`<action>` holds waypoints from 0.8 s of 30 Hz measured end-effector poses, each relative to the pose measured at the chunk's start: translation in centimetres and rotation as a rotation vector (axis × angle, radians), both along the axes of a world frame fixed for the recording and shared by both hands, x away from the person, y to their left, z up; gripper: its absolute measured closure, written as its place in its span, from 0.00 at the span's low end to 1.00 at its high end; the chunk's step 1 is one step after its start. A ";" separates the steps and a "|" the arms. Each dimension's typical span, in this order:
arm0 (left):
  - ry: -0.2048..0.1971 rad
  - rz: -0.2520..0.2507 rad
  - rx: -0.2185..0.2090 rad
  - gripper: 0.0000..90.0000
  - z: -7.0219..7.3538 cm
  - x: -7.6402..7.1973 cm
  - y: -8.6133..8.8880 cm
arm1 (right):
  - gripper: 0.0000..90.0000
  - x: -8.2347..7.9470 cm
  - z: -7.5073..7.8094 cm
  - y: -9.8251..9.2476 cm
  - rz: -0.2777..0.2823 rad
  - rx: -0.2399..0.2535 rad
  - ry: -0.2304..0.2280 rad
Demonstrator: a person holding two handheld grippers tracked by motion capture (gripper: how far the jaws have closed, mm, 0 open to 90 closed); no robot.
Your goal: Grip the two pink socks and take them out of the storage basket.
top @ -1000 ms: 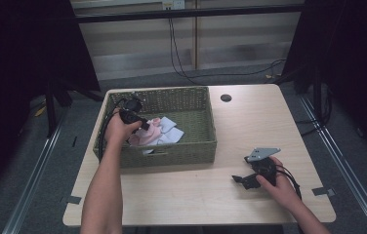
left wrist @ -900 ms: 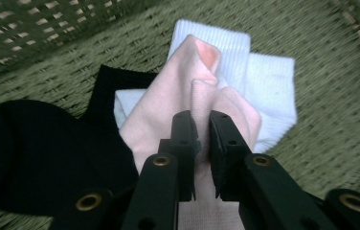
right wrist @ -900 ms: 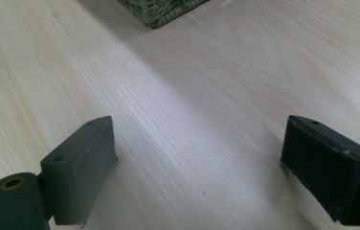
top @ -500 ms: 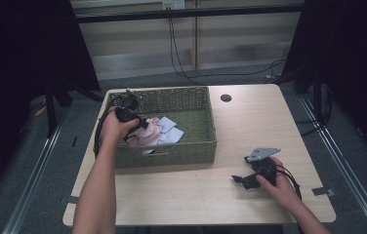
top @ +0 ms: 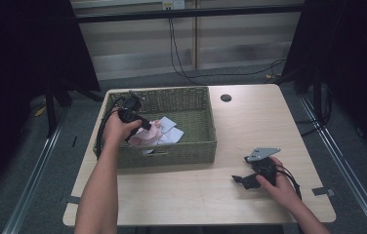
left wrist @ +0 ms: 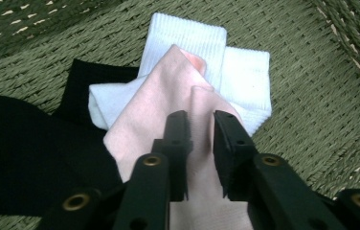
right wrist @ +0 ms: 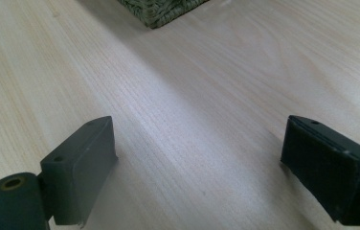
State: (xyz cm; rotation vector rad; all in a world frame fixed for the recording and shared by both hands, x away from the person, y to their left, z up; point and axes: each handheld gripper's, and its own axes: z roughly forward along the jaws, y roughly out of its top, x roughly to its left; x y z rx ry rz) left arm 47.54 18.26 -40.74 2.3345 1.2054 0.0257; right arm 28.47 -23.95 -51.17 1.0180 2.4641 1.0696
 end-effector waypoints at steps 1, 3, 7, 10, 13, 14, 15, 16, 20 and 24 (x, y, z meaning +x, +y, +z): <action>0.001 0.011 -0.013 0.91 0.1 0.0 0.1 | 0.12 0.0 0.0 0.0 -0.002 0.001 0.002; -0.003 0.024 -0.029 0.95 0.5 0.0 0.4 | 0.12 0.0 0.0 0.0 -0.002 0.001 0.002; -0.002 0.042 -0.019 0.97 1.1 -0.2 0.8 | 0.12 0.0 0.0 0.0 -0.001 0.000 0.001; -0.015 0.040 -0.034 0.97 1.8 -0.2 1.0 | 0.12 0.0 0.0 0.0 -0.001 0.000 0.001; -0.024 0.029 -0.031 0.97 3.5 -0.2 0.9 | 0.12 0.0 0.0 0.0 0.001 0.000 -0.002; -0.024 0.029 -0.031 0.97 3.5 -0.2 0.9 | 0.12 0.0 0.0 0.0 0.001 0.000 -0.002; -0.024 0.022 -0.029 0.97 4.3 -0.3 0.6 | 0.12 0.0 0.0 0.0 0.000 0.001 -0.001; -0.026 0.024 -0.028 0.97 4.7 -0.4 0.5 | 0.12 0.0 0.0 0.0 0.000 0.001 -0.001; -0.015 0.020 -0.035 0.97 5.6 -0.6 0.4 | 0.12 0.0 0.0 0.0 0.000 0.001 -0.001; 0.000 -0.004 -0.033 0.97 7.1 -1.0 0.2 | 0.12 0.0 0.0 0.0 0.001 0.000 -0.002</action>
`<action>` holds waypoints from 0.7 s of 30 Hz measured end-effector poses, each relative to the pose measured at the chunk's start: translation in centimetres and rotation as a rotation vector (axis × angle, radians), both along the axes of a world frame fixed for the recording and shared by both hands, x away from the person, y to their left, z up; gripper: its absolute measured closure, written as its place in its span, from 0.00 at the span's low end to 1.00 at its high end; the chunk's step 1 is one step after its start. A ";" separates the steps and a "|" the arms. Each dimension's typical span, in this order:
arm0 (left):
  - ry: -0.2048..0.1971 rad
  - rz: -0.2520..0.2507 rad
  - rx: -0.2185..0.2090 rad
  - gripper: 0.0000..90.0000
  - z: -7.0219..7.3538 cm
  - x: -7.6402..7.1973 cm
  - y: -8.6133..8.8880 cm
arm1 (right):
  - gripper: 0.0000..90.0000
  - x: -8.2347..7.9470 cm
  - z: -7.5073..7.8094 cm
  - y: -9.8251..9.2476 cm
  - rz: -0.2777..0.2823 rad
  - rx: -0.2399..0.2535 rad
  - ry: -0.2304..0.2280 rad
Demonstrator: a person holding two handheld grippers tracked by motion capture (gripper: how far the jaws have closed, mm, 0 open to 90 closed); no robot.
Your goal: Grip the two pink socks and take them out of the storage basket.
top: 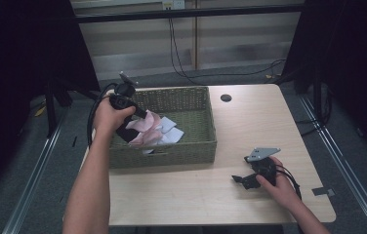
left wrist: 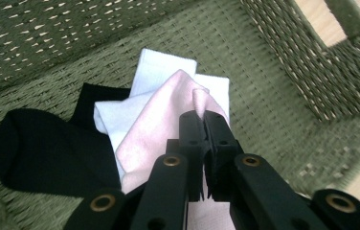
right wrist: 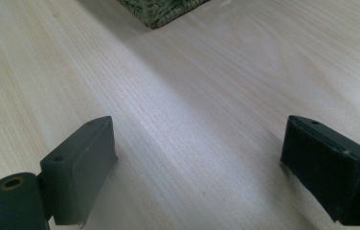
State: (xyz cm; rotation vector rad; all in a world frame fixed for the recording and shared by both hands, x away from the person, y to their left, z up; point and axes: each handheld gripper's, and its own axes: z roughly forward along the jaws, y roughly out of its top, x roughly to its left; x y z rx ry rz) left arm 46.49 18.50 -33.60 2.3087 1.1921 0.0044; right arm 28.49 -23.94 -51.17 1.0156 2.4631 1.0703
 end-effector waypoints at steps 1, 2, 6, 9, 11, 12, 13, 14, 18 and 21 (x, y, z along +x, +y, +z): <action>0.003 -0.001 -0.001 0.97 0.4 -0.1 -0.1 | 0.12 0.0 0.0 0.0 0.000 0.000 0.000; 0.002 -0.008 -0.008 0.97 0.7 -0.3 -0.1 | 0.12 0.0 0.0 0.0 0.000 0.000 0.000; 0.005 -0.027 -0.026 0.97 1.6 -0.7 -0.2 | 0.12 0.0 0.0 0.0 0.000 0.000 0.000; -0.008 -0.062 -0.029 0.97 3.2 -1.3 -0.5 | 0.12 0.0 0.0 0.0 0.000 0.000 0.000; -0.015 -0.070 -0.029 0.97 3.9 -1.6 -0.8 | 0.12 0.0 0.0 0.0 0.000 0.000 0.000; -0.022 -0.070 -0.024 0.97 4.3 -1.8 -0.8 | 0.12 0.0 0.0 0.0 0.000 0.000 0.000; -0.024 -0.077 -0.027 0.97 4.7 -1.8 -0.8 | 0.12 0.0 0.0 0.0 0.000 0.000 0.000; -0.024 -0.077 -0.027 0.97 4.7 -1.8 -0.8 | 0.12 0.0 0.0 0.0 0.000 0.000 0.000; -0.031 -0.090 -0.034 0.97 6.4 -2.4 -1.0 | 0.12 0.0 0.0 0.0 0.000 0.000 0.000; -0.034 -0.099 -0.039 0.97 7.1 -2.7 -1.1 | 0.12 0.0 0.0 0.0 0.000 0.000 0.000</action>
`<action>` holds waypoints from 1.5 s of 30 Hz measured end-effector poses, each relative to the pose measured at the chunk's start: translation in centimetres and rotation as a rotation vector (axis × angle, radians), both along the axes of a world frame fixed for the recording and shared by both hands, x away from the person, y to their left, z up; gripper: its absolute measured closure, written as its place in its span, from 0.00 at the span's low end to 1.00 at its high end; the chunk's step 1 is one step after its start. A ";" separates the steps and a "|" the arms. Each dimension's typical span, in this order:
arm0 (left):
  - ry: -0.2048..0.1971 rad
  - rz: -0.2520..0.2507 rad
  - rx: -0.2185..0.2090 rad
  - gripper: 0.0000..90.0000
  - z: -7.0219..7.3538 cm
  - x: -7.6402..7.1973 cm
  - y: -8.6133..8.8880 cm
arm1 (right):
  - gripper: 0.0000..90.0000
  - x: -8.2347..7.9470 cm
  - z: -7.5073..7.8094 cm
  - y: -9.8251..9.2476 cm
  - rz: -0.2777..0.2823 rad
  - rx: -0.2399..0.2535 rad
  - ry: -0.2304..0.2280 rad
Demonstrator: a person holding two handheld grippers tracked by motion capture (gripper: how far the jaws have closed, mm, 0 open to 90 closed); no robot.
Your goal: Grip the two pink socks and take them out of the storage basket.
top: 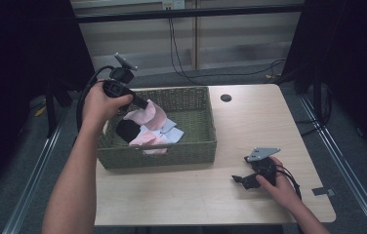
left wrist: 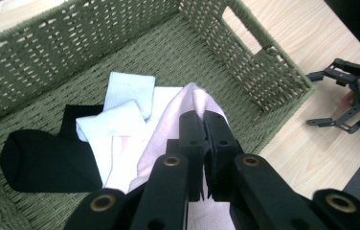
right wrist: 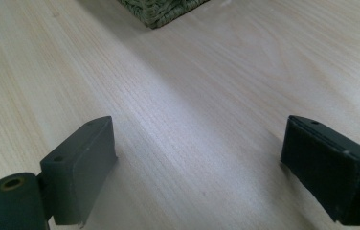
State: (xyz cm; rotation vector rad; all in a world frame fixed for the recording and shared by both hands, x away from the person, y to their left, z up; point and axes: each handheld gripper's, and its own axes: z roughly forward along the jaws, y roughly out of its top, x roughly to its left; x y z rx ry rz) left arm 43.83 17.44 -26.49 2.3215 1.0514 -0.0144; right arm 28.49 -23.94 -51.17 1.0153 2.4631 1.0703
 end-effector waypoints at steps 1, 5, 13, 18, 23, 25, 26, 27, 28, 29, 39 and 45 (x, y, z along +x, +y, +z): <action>0.002 0.001 -0.005 0.97 0.1 -0.1 -0.1 | 0.12 0.0 0.0 0.0 0.000 0.000 0.000; 0.007 -0.013 -0.003 0.97 0.7 -0.4 -0.3 | 0.12 0.0 0.0 0.0 -0.001 0.000 0.001; 0.006 -0.061 -0.018 0.97 2.7 -1.6 -1.1 | 0.12 0.0 0.0 0.0 0.000 -0.001 0.003; 0.010 -0.103 -0.039 0.97 3.6 -2.5 -1.7 | 0.12 0.0 0.0 0.0 0.000 -0.001 0.003; 0.014 -0.134 -0.047 0.97 4.2 -3.3 -2.3 | 0.12 0.0 0.0 0.0 0.001 -0.002 0.002; 0.015 -0.147 -0.061 0.97 4.5 -3.6 -2.4 | 0.12 0.0 0.0 0.0 0.000 0.000 0.000; 0.014 -0.154 -0.060 0.97 4.7 -3.8 -2.5 | 0.12 0.0 0.0 0.0 0.001 -0.002 0.002; 0.014 -0.157 -0.059 0.97 4.8 -3.9 -2.6 | 0.12 0.0 0.0 0.0 0.001 -0.002 0.002; 0.011 -0.164 -0.059 0.97 5.0 -4.1 -2.7 | 0.12 0.0 0.0 0.0 0.001 -0.002 0.002; 0.011 -0.164 -0.059 0.97 5.0 -4.1 -2.7 | 0.12 0.0 0.0 0.0 0.001 -0.002 0.002; 0.007 -0.227 -0.079 0.97 5.5 -5.8 -3.4 | 0.12 0.0 0.0 0.0 0.000 0.000 0.000; 0.008 -0.256 -0.084 0.97 5.5 -6.6 -3.8 | 0.12 0.0 0.0 0.0 -0.001 0.000 0.002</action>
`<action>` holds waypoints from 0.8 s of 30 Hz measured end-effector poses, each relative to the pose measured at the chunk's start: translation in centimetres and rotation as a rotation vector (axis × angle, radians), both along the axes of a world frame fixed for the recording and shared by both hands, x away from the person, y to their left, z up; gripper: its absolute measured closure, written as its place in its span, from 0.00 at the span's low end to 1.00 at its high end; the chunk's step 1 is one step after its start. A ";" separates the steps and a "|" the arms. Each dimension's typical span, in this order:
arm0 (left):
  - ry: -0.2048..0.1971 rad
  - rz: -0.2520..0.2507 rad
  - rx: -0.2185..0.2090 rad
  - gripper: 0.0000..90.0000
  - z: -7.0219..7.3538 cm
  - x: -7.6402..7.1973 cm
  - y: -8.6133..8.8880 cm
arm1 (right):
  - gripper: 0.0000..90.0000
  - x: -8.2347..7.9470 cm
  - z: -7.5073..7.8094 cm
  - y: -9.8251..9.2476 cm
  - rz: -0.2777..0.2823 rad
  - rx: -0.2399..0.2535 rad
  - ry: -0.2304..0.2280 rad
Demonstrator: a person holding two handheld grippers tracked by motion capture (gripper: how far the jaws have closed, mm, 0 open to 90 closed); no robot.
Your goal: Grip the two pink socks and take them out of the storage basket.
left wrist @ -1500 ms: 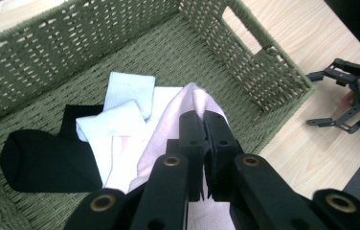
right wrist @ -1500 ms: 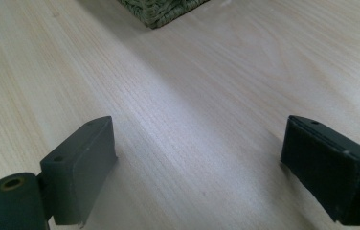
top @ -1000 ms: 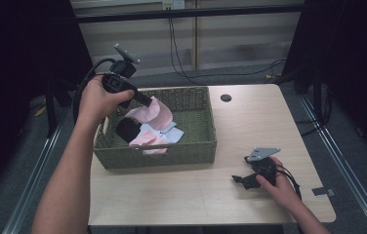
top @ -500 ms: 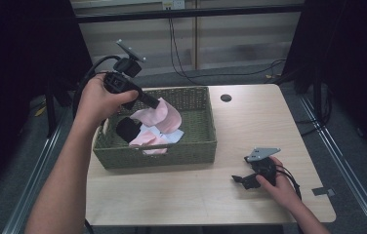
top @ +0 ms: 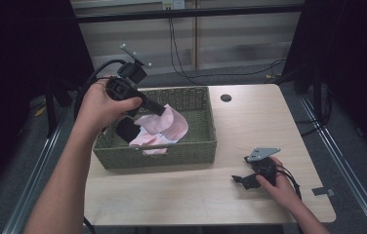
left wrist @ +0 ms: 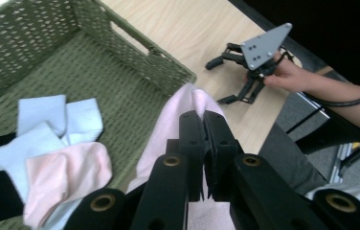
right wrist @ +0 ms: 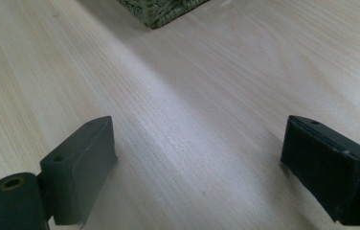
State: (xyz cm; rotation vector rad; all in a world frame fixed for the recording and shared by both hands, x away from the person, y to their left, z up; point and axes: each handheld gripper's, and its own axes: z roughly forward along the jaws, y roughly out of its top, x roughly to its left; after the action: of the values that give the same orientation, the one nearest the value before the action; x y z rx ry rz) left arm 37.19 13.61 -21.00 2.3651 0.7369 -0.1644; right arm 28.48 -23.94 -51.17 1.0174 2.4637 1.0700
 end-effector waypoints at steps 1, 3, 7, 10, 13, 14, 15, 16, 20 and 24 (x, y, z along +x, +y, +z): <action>-0.004 -0.007 0.007 0.97 -0.1 -0.3 -0.1 | 0.12 0.0 0.0 0.0 0.001 0.000 -0.001; 0.002 -0.021 -0.004 0.97 -0.2 -0.6 -0.3 | 0.12 0.0 0.0 0.0 0.001 -0.001 -0.002; 0.001 -0.037 -0.007 0.97 -0.4 -1.1 -0.6 | 0.12 0.0 0.0 0.0 0.001 0.000 -0.001; 0.002 -0.053 -0.009 0.97 -0.6 -1.5 -0.9 | 0.12 0.0 0.0 0.0 0.000 0.000 0.000; 0.003 -0.070 -0.017 0.97 -0.7 -1.9 -1.3 | 0.12 0.0 0.0 0.0 0.001 0.000 -0.001; 0.000 -0.085 -0.012 0.97 -0.8 -2.0 -1.5 | 0.12 0.0 0.0 0.0 0.001 0.000 -0.002; 0.002 -0.085 -0.012 0.97 -0.8 -2.2 -1.6 | 0.12 0.0 0.0 0.0 0.000 0.000 0.000; 0.004 -0.083 -0.016 0.97 -0.8 -2.3 -1.8 | 0.12 0.0 0.0 0.0 0.000 0.000 0.000; 0.001 -0.108 -0.008 0.97 -1.0 -2.5 -2.0 | 0.12 0.0 0.0 0.0 0.001 0.000 -0.001; 0.007 -0.130 -0.014 0.96 -1.5 -2.9 -2.6 | 0.12 0.0 0.0 0.0 0.001 0.000 -0.001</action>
State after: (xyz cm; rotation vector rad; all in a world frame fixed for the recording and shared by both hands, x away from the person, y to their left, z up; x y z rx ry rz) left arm 34.26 10.98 -22.54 2.4011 0.5832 -0.2324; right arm 28.49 -23.94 -51.17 1.0157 2.4630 1.0706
